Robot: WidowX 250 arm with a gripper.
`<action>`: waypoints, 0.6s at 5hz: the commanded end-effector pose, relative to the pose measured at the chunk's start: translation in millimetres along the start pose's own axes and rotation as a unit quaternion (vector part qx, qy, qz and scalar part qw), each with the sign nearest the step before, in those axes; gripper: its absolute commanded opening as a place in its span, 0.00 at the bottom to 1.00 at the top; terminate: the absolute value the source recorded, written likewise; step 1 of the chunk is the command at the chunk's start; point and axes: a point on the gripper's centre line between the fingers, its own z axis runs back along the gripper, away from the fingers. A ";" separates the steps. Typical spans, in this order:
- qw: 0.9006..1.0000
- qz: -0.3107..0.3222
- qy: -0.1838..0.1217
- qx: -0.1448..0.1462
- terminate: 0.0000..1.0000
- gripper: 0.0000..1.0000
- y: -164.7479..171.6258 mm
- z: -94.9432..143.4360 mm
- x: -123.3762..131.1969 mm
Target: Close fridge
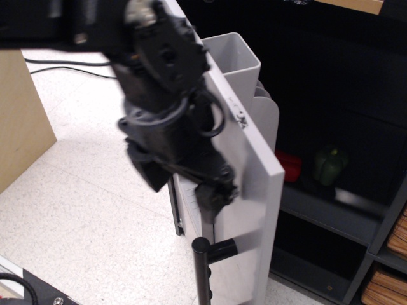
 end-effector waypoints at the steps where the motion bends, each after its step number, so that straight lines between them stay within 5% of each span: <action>1: 0.997 0.051 -0.050 -0.012 0.00 1.00 -6.8 -1.4 52.2; 3: 0.992 0.084 -0.089 -0.010 0.00 1.00 -13.8 -11.8 92.8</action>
